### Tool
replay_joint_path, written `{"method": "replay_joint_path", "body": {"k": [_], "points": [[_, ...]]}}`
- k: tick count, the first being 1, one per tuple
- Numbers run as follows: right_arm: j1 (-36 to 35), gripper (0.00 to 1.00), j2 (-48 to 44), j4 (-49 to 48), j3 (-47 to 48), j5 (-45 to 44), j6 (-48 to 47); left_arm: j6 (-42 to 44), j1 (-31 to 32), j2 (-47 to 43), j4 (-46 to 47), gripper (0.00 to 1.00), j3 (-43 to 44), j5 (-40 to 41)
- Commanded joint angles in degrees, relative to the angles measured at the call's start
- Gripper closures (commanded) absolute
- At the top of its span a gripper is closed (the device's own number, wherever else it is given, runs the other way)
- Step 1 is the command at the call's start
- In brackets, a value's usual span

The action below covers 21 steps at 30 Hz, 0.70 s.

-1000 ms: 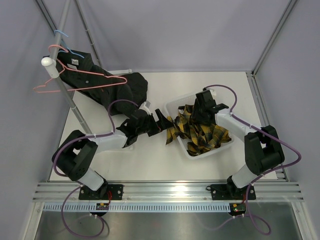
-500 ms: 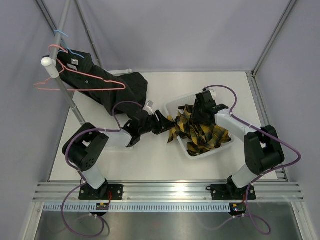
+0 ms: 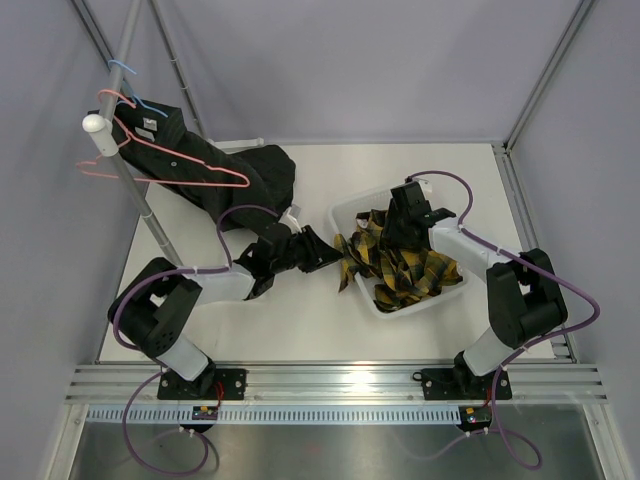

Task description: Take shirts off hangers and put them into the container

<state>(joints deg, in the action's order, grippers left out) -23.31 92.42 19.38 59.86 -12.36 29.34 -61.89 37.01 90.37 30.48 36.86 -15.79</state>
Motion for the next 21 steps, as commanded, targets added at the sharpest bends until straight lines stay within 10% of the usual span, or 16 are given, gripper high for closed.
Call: {"method": "replay_joint_path", "body": {"k": [1,8,21], "points": [[0.02,0.46,0.48,-0.04,-0.35,-1.53,-0.43,1.42,-0.36,-0.99,-0.6,0.71,-0.48,1.03],[0.02,0.45,0.22,0.14,-0.35,-1.53,-0.25,0.8,-0.36,1.48,0.63,0.8,1.37,-0.11],[0.02,0.46,1.09,-0.57,-0.7,-1.0,-0.43,-0.43,-0.36,2.18,2.74,0.38,0.58,1.03]]}}
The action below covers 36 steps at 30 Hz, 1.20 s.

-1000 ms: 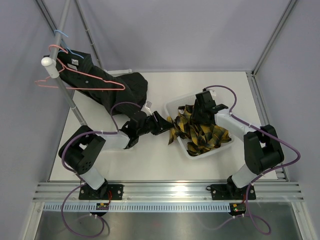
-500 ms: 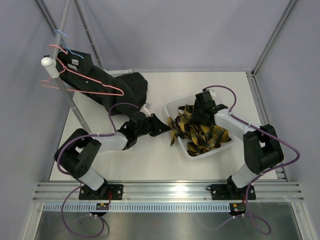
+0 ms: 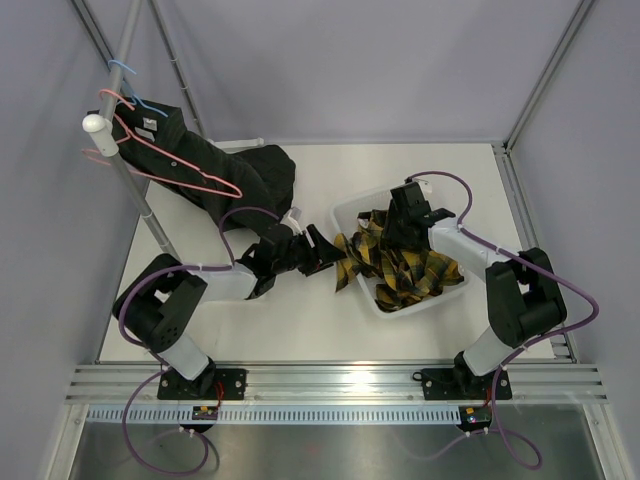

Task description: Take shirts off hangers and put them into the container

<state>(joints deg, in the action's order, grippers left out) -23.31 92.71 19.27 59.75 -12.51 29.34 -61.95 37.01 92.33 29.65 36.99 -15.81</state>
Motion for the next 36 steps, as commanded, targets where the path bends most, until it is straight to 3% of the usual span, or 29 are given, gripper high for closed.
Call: {"method": "replay_joint_path", "body": {"k": [1,5,6,9,15,19,21,23,25,28,29,36], "points": [[0.02,0.46,0.81,-0.55,-0.68,-0.85,-0.34,-0.97,-0.36,1.26,4.53,0.38,0.71,1.05],[-0.07,0.46,0.81,-0.55,-0.68,-0.67,-0.34,-2.29,-0.36,5.64,8.58,0.5,2.29,-0.35],[-0.07,0.46,0.98,-0.55,-0.6,-0.76,-0.43,-3.08,-0.36,6.62,9.63,0.61,2.64,-0.53],[0.02,0.46,1.07,-0.28,-0.42,-1.02,-0.6,-5.36,-0.36,10.4,14.63,0.8,3.52,-1.5],[0.02,0.46,1.95,-0.37,-0.24,-1.02,-0.95,-7.39,-0.28,14.8,21.59,0.98,4.4,-2.47],[0.02,0.46,2.13,-0.72,-0.24,0.03,-0.87,-7.04,-0.28,12.79,22.38,1.0,2.39,-1.86],[0.02,0.46,1.95,-0.9,-0.59,0.21,-0.87,-6.17,-0.28,10.08,18.11,1.0,0.81,0.16],[-0.07,0.45,1.25,-0.99,-0.77,0.47,-0.95,-5.64,-0.28,7.79,15.1,0.85,-0.6,3.32],[0.02,0.38,-0.24,-1.33,-1.73,1.17,-1.04,-4.5,-0.36,4.62,9.93,0.62,-1.92,6.04],[0.02,0.11,-3.75,0.14,-2.18,1.35,-1.39,-1.86,-0.28,0.5,2.45,0.48,-2.1,9.38],[-0.15,0.09,-4.8,0.77,-2.0,1.44,-2.09,-0.81,-0.36,-0.39,0.69,0.4,-2.01,10.09],[-11.91,0.05,-16.83,16.04,6.94,-11.82,-5.96,1.57,-0.28,-6.81,-10.48,0.36,-1.4,17.29]]}}
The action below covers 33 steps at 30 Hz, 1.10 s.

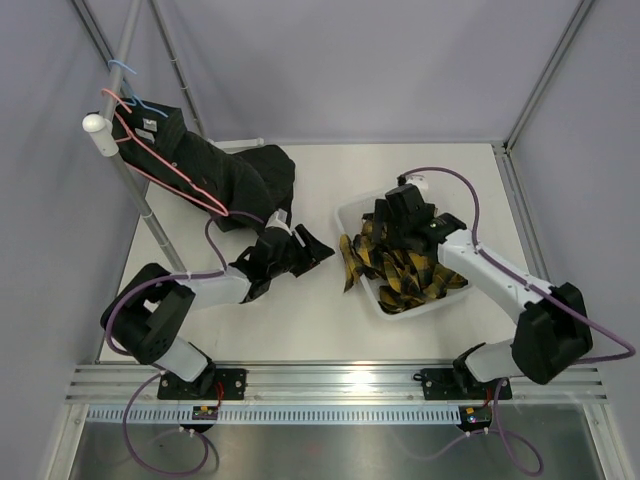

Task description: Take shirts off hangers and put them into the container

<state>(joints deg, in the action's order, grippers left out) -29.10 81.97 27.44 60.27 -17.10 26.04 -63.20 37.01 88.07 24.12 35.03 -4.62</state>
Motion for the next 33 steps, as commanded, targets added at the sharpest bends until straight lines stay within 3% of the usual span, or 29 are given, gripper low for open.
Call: {"method": "replay_joint_path", "body": {"k": [1,8,12,14,25,33], "points": [[-7.27,0.05,-7.17,10.33,7.31,-6.37,-2.75,3.17,-0.28,-2.99,-5.74,0.36,0.92,7.16],[-13.17,0.11,-14.99,13.34,5.48,4.7,-1.87,3.87,-0.28,-4.57,-8.65,0.34,0.92,7.7],[-13.44,0.34,-15.71,11.76,1.53,10.41,-3.01,3.52,-0.28,-5.19,-8.3,0.34,0.66,7.17],[-13.96,0.39,-14.66,11.5,0.9,11.47,-3.54,3.26,-0.28,-5.37,-8.04,0.33,0.48,6.56],[-19.06,0.39,-7.97,10.7,0.73,5.24,-1.08,3.43,-0.28,-5.98,-7.86,0.28,-0.04,5.77],[-19.15,0.46,-3.23,8.69,0.9,3.83,-0.99,3.34,-0.28,-5.81,-6.54,0.27,-0.75,5.15]]}}
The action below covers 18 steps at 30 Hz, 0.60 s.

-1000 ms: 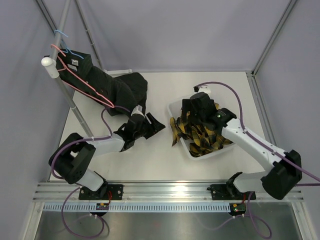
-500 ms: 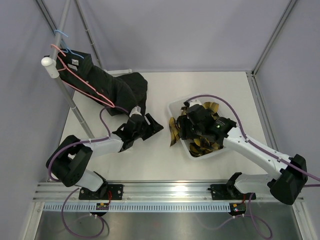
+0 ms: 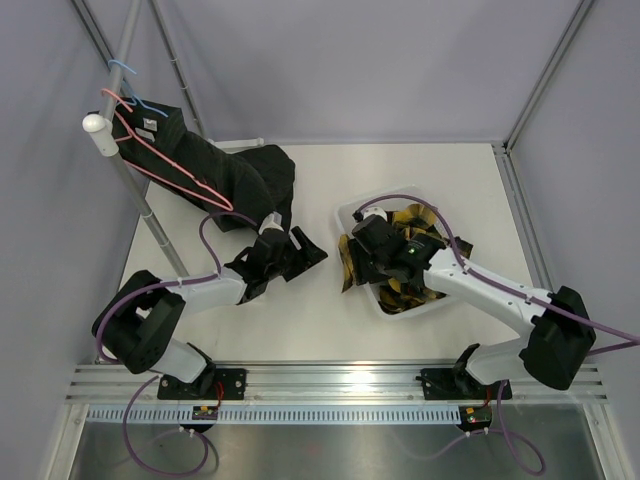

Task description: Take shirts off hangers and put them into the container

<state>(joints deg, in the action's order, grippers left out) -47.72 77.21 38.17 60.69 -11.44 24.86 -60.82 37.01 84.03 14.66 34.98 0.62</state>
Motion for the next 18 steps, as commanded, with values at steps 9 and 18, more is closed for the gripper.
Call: {"method": "replay_joint_path", "body": {"k": [9,18], "points": [[-0.53,0.5,3.56,-3.1,1.63,-3.76,-0.08,1.05,-0.36,-1.15,3.54,0.26,-0.97,-0.27],[-0.53,0.54,4.97,-3.19,3.82,-4.03,-0.25,1.14,-0.36,-0.8,4.15,0.25,-1.23,-0.27]]}}
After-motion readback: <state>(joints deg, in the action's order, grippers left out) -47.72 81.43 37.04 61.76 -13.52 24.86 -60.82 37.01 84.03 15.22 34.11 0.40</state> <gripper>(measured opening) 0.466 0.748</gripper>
